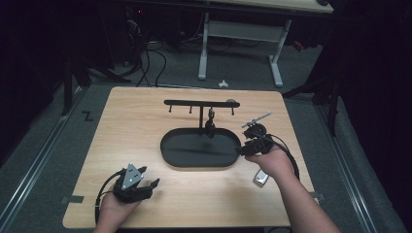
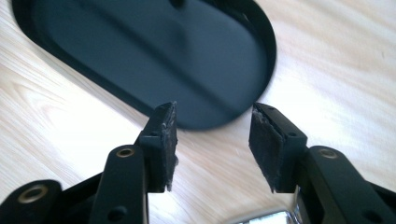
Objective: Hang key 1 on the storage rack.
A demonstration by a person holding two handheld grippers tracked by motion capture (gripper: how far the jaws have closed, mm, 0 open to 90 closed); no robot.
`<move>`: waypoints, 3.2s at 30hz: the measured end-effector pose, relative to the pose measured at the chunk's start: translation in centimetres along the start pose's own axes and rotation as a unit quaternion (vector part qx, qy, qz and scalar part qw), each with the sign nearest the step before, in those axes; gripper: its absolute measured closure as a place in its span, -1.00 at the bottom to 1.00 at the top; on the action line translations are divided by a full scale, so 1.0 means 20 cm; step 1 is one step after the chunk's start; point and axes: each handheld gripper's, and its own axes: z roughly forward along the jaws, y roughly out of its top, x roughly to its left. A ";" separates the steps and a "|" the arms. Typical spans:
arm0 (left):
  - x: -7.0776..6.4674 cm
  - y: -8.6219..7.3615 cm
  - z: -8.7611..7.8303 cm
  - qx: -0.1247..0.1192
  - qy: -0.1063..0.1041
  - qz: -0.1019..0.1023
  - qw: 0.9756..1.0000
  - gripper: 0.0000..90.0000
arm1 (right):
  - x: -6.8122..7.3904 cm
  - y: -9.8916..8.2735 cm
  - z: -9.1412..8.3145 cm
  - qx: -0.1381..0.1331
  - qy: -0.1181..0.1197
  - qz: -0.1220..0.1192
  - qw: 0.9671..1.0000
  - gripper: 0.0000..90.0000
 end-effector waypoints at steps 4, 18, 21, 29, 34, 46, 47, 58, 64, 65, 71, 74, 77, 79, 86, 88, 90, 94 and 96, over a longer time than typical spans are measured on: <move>0.00 0.00 0.00 -0.001 0.001 -0.001 1.000 -0.22 | -0.06 -0.11 0.03 0.006 -0.012 0.018 1.000 0.10; 0.00 -0.01 0.01 0.004 0.001 -0.001 1.000 -0.22 | -0.29 -0.33 0.15 0.033 -0.040 0.090 0.995 0.21; -0.01 0.00 0.01 0.005 0.000 0.001 1.000 -0.22 | -0.32 -0.35 0.16 0.035 -0.044 0.102 0.993 0.21; -0.01 -0.01 0.01 0.006 0.000 0.002 1.000 -0.22 | -0.40 -0.38 0.22 0.055 -0.046 0.124 0.990 0.44; -0.01 -0.01 0.00 0.006 0.001 0.001 1.000 -0.22 | -0.41 -0.37 0.24 0.054 -0.047 0.129 0.989 0.46; 0.00 -0.01 0.00 0.005 0.001 0.003 1.000 -0.22 | -0.39 -0.37 0.29 0.075 -0.054 0.120 0.988 0.56; 0.00 -0.01 0.00 0.005 0.001 0.003 1.000 -0.22 | -0.39 -0.37 0.29 0.075 -0.054 0.120 0.988 0.56; 0.00 0.00 0.00 0.003 0.001 0.004 1.000 -0.22 | -0.36 -0.36 0.30 0.076 -0.064 0.103 0.990 0.62; 0.00 0.00 0.00 0.004 0.000 0.003 1.000 -0.22 | -0.37 -0.34 0.28 0.056 -0.055 0.116 0.990 0.91; 0.00 0.00 0.00 0.004 0.000 0.003 1.000 -0.22 | -0.37 -0.34 0.28 0.056 -0.055 0.116 0.990 0.91; 0.00 0.00 0.00 0.003 -0.001 0.004 1.000 -0.22 | -0.37 -0.32 0.26 0.059 -0.076 0.100 0.990 0.89; 0.00 0.00 0.01 0.004 -0.002 0.006 1.000 -0.22 | -0.36 -0.32 0.26 0.059 -0.071 0.101 0.991 0.87; 0.00 0.00 0.01 0.005 -0.002 0.006 1.000 -0.22 | -0.35 -0.32 0.26 0.060 -0.073 0.095 0.991 0.83; 0.00 0.00 0.01 0.005 -0.002 0.005 1.000 -0.22 | -0.32 -0.32 0.27 0.062 -0.075 0.084 0.992 0.80; 0.00 0.00 0.01 0.008 -0.003 0.007 1.000 -0.22 | -0.31 -0.34 0.31 0.077 -0.082 0.076 0.991 0.77; 0.00 0.00 0.01 0.008 -0.003 0.008 1.000 -0.22 | -0.33 -0.35 0.31 0.071 -0.073 0.081 0.991 0.79; 0.00 0.00 0.01 0.009 -0.003 0.008 1.000 -0.22 | -0.33 -0.36 0.31 0.071 -0.065 0.088 0.991 0.90; 0.00 0.00 0.01 0.010 -0.004 0.008 1.000 -0.22 | -0.33 -0.36 0.30 0.072 -0.054 0.089 0.992 0.92; 0.00 0.00 0.01 0.010 -0.004 0.008 1.000 -0.22 | -0.33 -0.35 0.28 0.070 -0.052 0.088 0.992 0.92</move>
